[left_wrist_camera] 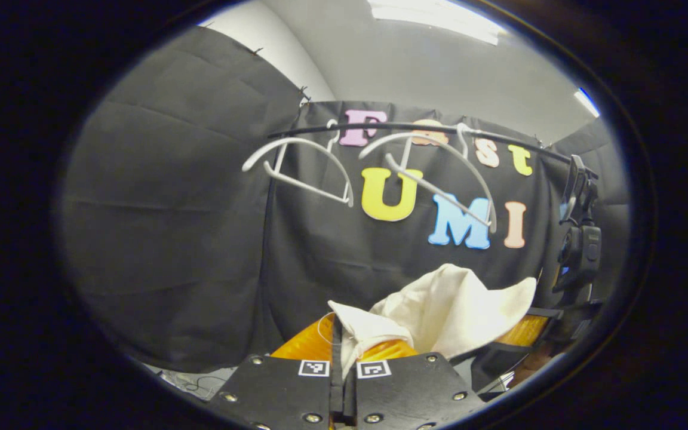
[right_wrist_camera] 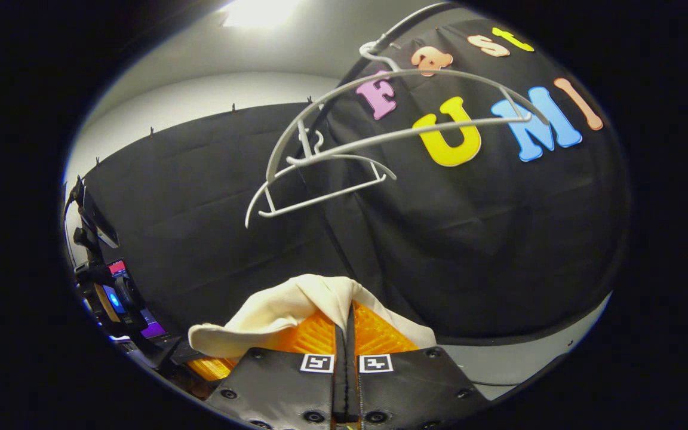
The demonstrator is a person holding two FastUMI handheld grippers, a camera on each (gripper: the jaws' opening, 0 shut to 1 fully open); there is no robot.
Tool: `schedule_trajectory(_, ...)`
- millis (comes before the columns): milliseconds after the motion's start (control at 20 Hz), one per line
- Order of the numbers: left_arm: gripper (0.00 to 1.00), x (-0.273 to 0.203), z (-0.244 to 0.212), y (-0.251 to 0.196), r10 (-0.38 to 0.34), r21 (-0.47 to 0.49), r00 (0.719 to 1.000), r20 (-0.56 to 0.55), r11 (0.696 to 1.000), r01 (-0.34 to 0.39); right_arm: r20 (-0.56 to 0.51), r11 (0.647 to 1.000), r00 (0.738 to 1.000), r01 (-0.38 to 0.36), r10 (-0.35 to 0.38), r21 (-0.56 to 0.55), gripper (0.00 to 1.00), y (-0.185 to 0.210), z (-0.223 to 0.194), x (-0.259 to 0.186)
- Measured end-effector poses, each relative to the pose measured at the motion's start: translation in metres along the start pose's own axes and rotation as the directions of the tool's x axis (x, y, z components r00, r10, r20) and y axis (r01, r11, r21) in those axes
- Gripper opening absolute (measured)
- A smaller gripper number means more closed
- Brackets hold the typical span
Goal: Grasp the clothes on the hanger with both hands and then place them into the laundry hamper below.
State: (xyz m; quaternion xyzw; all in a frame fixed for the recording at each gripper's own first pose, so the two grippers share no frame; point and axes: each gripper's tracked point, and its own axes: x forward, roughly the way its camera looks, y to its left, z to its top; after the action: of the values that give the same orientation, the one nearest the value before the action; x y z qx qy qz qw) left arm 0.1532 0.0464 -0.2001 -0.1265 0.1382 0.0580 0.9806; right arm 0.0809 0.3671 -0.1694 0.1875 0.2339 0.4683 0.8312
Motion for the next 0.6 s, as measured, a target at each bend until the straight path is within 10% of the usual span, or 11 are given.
schedule_trajectory(600, 0.0, 0.007, -0.208, 0.085, 0.162, 0.039, 0.942, -0.295, 0.987, -0.157, -0.287, 0.99, 0.947, 0.139, -0.142, -0.033, 0.01, -0.082, -0.185, 0.01)
